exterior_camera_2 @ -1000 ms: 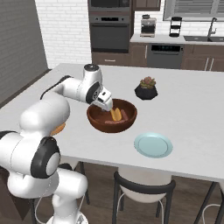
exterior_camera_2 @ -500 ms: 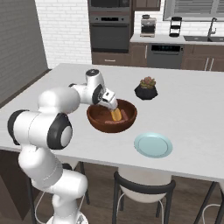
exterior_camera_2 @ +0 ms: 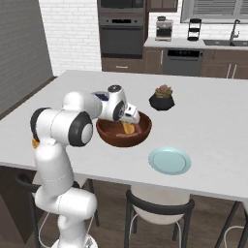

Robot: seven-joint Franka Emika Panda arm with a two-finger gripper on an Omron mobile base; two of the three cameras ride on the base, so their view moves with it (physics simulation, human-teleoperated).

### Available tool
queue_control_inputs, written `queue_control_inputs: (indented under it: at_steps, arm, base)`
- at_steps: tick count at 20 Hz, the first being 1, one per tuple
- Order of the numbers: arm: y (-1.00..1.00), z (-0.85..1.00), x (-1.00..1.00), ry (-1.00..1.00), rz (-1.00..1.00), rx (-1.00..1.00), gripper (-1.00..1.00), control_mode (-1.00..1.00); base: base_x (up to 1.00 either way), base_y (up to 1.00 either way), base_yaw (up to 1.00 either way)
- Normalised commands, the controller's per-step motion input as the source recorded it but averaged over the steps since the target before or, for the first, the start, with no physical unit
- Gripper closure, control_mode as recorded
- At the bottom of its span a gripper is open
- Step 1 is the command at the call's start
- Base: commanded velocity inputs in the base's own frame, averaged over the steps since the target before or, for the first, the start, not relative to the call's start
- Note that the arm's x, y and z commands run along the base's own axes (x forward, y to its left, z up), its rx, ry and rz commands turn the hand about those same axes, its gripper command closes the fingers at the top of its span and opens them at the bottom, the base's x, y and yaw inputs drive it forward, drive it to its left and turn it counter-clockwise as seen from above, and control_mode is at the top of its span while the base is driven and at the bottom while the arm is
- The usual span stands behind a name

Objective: Place one bun and one sausage from the bowl on each plate.

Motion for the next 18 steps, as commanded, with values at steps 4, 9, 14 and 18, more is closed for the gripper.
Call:
queue_control_inputs:
  at_steps: [4,9,14,18]
  arm:
    - [-0.15,-0.54,0.33,0.05,0.22,0.00,-1.00,-1.00]
    - [0.00,-0.36,0.42,0.06,0.20,0.00,-1.00,-1.00]
    - [0.00,-0.26,0.58,0.12,0.15,0.00,-1.00,-1.00]
    - [0.00,-0.26,0.57,0.17,0.09,0.00,-1.00,-1.00]
  base:
    - [0.00,0.00,0.00]
    - [0.00,0.00,0.00]
    - [0.00,0.00,0.00]
    - [0.00,0.00,0.00]
